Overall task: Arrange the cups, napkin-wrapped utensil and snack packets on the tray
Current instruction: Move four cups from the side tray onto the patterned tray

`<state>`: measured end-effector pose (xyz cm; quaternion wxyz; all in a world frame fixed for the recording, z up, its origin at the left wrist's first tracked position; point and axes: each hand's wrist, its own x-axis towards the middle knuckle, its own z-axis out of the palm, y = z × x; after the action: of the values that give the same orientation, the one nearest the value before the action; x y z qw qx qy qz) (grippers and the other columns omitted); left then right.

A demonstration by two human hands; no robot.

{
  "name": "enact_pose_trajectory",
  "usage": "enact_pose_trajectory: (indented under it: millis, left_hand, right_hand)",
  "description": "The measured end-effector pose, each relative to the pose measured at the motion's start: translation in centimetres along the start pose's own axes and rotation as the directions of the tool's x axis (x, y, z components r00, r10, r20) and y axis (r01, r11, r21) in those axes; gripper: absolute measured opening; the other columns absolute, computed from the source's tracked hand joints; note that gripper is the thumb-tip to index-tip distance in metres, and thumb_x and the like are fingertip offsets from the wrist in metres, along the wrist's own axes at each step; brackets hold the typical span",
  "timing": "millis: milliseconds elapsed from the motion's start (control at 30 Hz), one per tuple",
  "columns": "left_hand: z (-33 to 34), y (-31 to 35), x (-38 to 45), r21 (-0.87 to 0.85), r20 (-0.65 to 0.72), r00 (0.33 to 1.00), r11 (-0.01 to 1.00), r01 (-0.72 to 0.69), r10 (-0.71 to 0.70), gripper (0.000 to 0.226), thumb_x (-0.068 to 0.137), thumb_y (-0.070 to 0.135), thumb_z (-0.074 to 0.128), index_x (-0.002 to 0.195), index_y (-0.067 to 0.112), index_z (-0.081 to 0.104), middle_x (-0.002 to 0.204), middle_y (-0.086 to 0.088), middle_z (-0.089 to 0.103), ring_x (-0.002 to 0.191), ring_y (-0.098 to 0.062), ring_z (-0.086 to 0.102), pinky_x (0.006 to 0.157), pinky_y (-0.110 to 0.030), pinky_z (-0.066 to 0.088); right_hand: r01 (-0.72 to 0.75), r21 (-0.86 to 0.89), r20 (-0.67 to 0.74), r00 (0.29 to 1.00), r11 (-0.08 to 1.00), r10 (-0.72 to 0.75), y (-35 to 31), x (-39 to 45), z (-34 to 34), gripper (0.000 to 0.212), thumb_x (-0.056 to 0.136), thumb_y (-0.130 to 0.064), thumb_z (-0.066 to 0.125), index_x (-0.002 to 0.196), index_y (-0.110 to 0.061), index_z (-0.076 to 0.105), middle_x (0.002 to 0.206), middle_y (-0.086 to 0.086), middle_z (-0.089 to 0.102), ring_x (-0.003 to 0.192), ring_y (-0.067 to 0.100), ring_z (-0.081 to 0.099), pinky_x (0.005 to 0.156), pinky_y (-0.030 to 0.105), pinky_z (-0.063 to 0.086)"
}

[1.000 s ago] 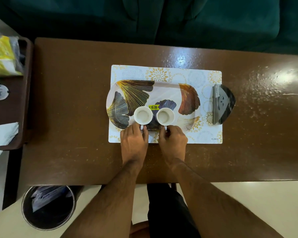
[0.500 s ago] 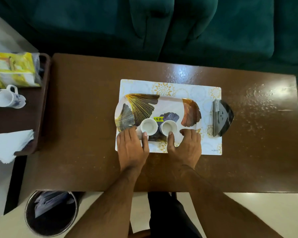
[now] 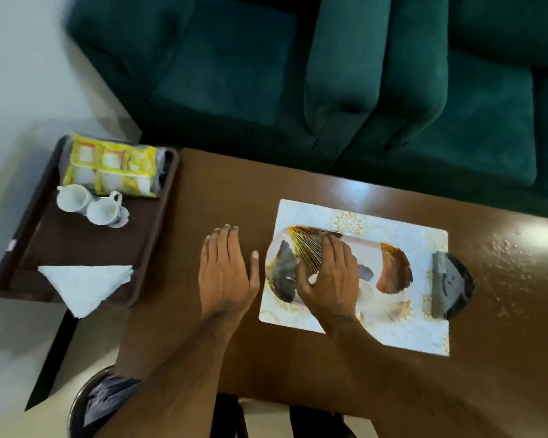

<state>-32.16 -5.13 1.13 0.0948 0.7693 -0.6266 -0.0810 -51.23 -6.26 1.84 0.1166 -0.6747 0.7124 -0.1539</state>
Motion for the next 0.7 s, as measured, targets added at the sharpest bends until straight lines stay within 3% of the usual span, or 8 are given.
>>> enact_pose_trajectory:
  millis: [200,433,700]
  left_hand:
    - [-3.0,-7.7,3.0,0.03,-0.068,0.996,0.997,0.067,-0.065,0.055,0.101,0.04,0.045,0.145,0.007,0.045,0.147,-0.013,0.051,0.139,-0.03,0.046,0.122,-0.044,0.033]
    - [-4.9,-18.1,5.6,-0.002,-0.129,0.975,0.983,0.184,-0.182,0.052,0.103,0.034,0.048,0.144,0.003,0.048,0.145,-0.017,0.054,0.137,-0.034,0.048,0.12,-0.046,0.037]
    - [-5.8,-28.1,9.5,0.042,-0.187,0.965,0.98,0.195,-0.184,0.04,0.104,0.021,0.042,0.137,0.0,0.052,0.137,-0.019,0.059,0.13,-0.034,0.054,0.116,-0.047,0.041]
  right_hand:
    - [0.15,0.024,0.004,0.989,0.988,-0.15,-8.0,2.4,3.4,0.061,0.092,-0.046,0.056,0.138,-0.006,0.052,0.135,0.013,0.061,0.124,0.03,0.056,0.106,0.045,0.048]
    - [0.242,0.052,0.101,0.964,0.969,-0.246,-18.8,4.0,8.8,0.064,0.093,-0.056,0.044,0.143,-0.016,0.045,0.139,0.005,0.057,0.128,0.023,0.05,0.108,0.043,0.046]
    - [0.382,0.072,0.142,0.91,0.921,-0.389,-28.4,6.5,14.8,0.045,0.095,-0.029,0.055,0.136,-0.01,0.057,0.128,0.007,0.063,0.116,0.024,0.056,0.096,0.041,0.05]
